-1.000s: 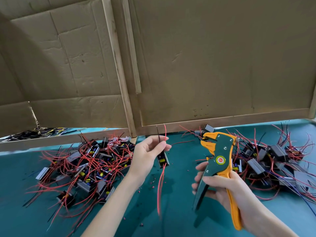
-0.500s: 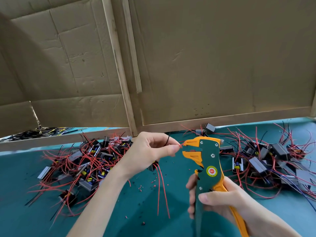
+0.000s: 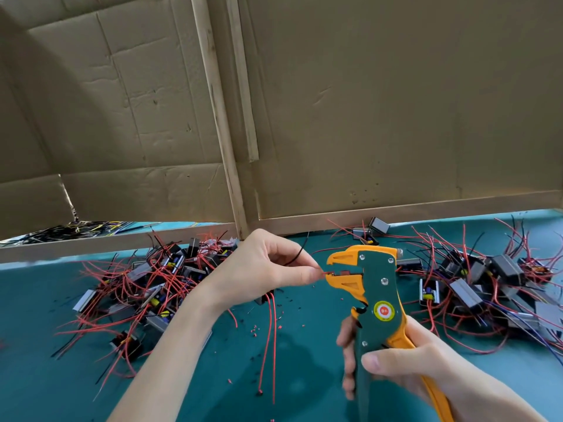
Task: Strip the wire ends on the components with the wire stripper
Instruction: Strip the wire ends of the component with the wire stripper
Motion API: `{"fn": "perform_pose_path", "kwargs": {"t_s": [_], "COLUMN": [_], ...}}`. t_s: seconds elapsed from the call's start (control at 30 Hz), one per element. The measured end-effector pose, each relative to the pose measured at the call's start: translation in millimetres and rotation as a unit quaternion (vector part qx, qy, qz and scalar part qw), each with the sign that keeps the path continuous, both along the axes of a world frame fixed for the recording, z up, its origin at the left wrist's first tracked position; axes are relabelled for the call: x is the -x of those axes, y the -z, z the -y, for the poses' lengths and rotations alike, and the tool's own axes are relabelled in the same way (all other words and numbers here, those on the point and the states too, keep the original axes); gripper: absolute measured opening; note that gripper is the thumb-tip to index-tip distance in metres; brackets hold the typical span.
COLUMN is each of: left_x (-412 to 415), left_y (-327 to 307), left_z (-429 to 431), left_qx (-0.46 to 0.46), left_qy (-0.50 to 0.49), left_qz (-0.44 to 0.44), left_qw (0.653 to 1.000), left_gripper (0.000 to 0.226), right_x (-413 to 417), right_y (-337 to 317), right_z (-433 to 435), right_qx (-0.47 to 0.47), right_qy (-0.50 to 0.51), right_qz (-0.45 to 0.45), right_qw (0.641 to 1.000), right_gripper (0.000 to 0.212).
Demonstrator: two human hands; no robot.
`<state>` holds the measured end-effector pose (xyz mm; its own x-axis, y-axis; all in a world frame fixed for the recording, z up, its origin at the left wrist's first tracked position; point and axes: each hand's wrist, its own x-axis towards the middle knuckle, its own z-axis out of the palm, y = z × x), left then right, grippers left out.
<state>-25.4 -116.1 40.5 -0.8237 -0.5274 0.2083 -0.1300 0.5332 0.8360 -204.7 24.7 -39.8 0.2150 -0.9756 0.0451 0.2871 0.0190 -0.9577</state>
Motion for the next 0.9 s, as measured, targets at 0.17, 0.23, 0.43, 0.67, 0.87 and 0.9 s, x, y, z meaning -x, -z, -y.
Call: {"fn": "perform_pose_path", "kwargs": {"t_s": [0.17,0.23,0.43,0.67,0.87,0.9], "left_x": [-3,-3,-2,-2,3,4], "left_y": [-1,-1,-1,3,11,12], "left_z": [0,0,0,3,6,7], "left_qx": [-0.012,-0.012,-0.025,-0.024,-0.153,-0.153], "left_qy": [0.018,0.021,0.038,0.033,0.036,0.040], "left_qz": [0.008,0.012,0.015,0.022,-0.081,-0.081], "left_qw": [1.000,1.000,0.999,0.999,0.984,0.984], "left_gripper": [0.002,0.005,0.005,0.006,0.021,0.022], "right_x": [0,0,2,-12,-22,-22], "right_y": [-1,-2,-4,1,-3,-2], "right_z": [-2,-3,-5,-6,-8,-7], "right_qx": [0.001,-0.001,0.008,-0.034,-0.039,-0.029], "right_qy": [-0.007,-0.008,-0.013,0.058,0.148,0.171], "right_qz": [-0.001,-0.008,-0.036,-0.034,-0.046,-0.057], "right_qw": [1.000,1.000,0.999,0.997,0.987,0.983], "right_gripper": [0.026,0.028,0.034,0.043,0.040,0.042]}}
